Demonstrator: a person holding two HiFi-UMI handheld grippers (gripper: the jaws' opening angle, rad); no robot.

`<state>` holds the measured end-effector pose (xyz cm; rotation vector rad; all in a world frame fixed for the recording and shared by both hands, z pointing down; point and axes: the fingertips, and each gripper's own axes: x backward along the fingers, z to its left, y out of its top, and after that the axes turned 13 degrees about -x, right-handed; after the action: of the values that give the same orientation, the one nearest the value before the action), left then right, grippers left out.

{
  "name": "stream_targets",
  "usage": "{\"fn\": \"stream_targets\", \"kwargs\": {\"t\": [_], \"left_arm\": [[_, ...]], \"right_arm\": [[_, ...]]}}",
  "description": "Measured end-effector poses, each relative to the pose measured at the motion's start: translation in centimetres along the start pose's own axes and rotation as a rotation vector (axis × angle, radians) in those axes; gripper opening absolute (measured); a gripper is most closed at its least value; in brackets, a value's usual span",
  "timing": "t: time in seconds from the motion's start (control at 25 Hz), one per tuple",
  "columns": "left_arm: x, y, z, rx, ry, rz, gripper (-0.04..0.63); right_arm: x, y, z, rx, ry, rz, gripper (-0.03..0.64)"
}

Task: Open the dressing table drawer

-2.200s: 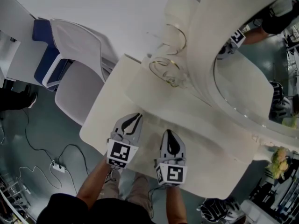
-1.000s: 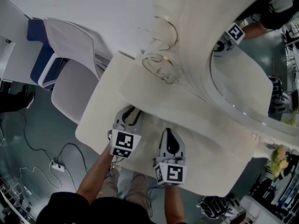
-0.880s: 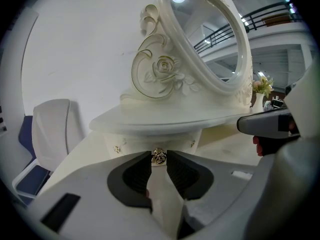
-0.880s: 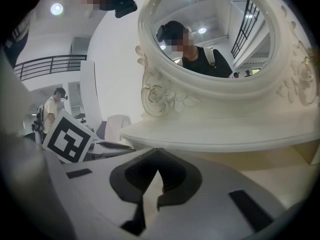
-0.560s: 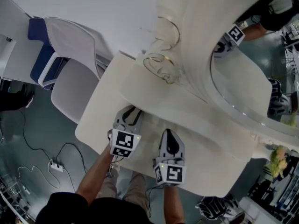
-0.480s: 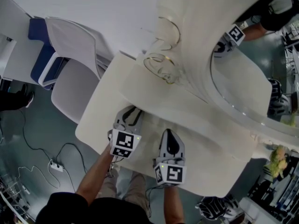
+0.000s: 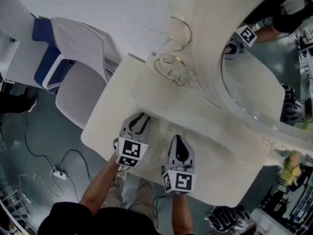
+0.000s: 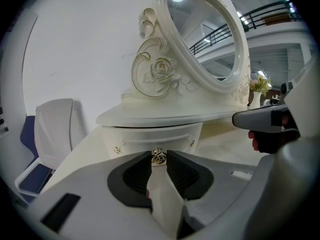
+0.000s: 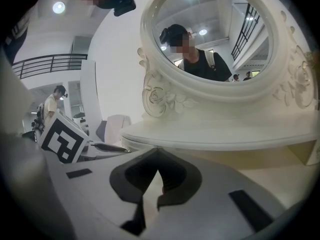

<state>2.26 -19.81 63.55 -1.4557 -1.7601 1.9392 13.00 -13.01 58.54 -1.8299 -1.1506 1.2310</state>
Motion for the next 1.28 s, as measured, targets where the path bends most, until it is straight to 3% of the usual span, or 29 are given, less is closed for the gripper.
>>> {"fn": "stream_targets", "kwargs": {"t": [1.28], "left_arm": [[4.2,-2.7,-1.3,0.003,-0.003,0.024,0.094]], "right_arm": [[2.4,-0.7,2.7,-0.013,0.018,-0.026,-0.002]]}}
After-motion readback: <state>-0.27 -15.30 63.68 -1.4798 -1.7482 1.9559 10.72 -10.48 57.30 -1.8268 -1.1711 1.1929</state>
